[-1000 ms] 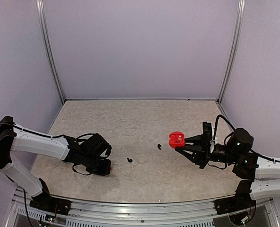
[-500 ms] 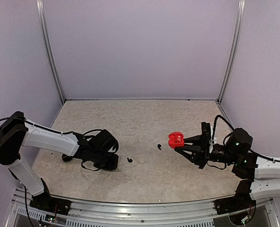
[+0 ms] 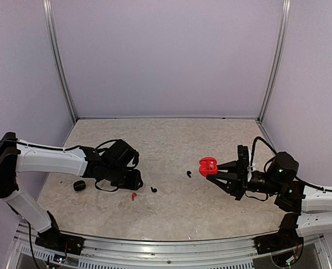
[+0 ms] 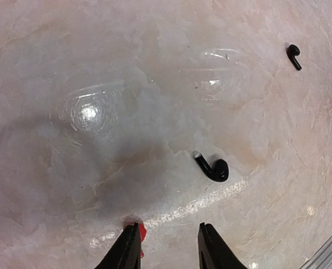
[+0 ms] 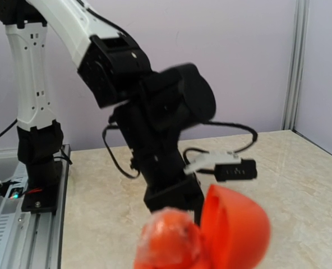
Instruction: Insert the wireless bluetooth earbuds into the charging case
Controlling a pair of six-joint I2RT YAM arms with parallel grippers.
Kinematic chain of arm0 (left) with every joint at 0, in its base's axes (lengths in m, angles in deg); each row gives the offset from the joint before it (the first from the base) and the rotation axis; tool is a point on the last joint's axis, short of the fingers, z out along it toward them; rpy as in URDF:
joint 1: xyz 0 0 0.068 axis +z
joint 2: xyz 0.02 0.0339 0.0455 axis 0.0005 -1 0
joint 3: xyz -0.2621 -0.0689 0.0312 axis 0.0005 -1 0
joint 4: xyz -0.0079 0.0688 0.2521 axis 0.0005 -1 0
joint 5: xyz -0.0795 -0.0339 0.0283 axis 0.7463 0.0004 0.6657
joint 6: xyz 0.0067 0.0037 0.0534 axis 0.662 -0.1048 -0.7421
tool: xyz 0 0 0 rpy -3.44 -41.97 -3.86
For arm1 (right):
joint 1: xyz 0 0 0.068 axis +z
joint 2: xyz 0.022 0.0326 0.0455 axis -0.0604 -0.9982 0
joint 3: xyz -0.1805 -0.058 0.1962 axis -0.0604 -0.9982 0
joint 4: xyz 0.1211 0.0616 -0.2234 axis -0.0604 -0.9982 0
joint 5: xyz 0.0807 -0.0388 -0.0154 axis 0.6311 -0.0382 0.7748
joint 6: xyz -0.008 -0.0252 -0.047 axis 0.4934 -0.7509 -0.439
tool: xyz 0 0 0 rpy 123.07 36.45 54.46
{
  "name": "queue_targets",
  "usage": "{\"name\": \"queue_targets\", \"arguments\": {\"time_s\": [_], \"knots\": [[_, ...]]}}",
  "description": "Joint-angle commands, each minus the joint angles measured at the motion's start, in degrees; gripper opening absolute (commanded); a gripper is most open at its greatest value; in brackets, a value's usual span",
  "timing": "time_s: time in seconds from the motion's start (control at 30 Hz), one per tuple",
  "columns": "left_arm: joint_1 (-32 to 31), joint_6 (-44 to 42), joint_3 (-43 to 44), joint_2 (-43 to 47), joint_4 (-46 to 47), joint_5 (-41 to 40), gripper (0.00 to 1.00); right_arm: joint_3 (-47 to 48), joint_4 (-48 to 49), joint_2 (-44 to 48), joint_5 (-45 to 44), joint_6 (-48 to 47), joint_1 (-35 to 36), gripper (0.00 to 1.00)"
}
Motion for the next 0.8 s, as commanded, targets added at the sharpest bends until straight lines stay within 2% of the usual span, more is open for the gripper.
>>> {"name": "queue_targets", "arguments": {"time_s": [0.0, 0.37, 0.77], "knots": [[0.1, 0.0, -0.7, 3.1, -7.0, -3.1, 0.4, 0.0, 0.3, 0.1, -0.4, -0.1, -0.4, 0.0], [-0.7, -2.5, 0.6, -2.8, -7.2, -3.3, 0.4, 0.4, -0.1, -0.6, -0.1, -0.3, -0.4, 0.0], [-0.9, -4.9, 3.0, -7.5, -7.2, -3.5, 0.3, -0.1, -0.5, 0.0, -0.6, -0.5, -0.4, 0.0]]}}
